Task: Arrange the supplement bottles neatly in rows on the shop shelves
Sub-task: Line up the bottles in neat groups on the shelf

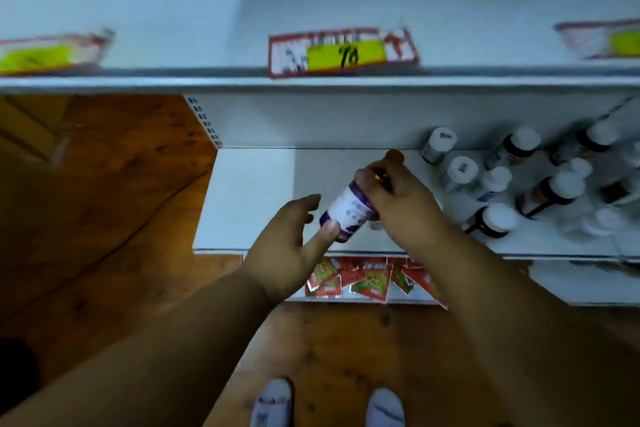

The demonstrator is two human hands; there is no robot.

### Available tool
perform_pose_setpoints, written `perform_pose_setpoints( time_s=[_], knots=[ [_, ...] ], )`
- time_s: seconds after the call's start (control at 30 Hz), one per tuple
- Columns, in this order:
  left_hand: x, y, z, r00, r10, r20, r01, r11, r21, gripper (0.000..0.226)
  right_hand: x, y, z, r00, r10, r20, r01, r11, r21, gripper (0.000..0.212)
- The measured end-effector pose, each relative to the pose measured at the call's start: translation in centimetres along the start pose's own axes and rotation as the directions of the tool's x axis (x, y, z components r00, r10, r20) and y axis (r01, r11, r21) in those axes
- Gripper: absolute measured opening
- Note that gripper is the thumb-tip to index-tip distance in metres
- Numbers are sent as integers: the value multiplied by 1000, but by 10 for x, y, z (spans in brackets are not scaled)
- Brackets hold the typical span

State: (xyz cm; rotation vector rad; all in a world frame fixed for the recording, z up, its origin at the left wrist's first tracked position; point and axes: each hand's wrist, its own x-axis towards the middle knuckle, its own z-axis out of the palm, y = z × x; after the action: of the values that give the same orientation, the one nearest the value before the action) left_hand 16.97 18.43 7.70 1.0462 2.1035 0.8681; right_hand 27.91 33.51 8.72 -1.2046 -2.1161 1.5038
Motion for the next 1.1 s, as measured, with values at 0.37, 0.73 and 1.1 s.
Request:
perform_pose_setpoints(
  time_s=[0.37,0.73,1.1],
  knots=[
    [-167,168,-72,999,-38,16,41,936,-351,58,-185,-151,-98,1000,16,-6,-14,972,235,34],
    [-103,206,-181,977,203,-67,-213,913,-347,49,-133,-271,-91,983,-35,-181,83,960,266,50],
    [15,202,-228,976,210,-62,-210,978,12,48,-5,-299,-104,915,-157,-371,110,983,-145,48]
  ],
)
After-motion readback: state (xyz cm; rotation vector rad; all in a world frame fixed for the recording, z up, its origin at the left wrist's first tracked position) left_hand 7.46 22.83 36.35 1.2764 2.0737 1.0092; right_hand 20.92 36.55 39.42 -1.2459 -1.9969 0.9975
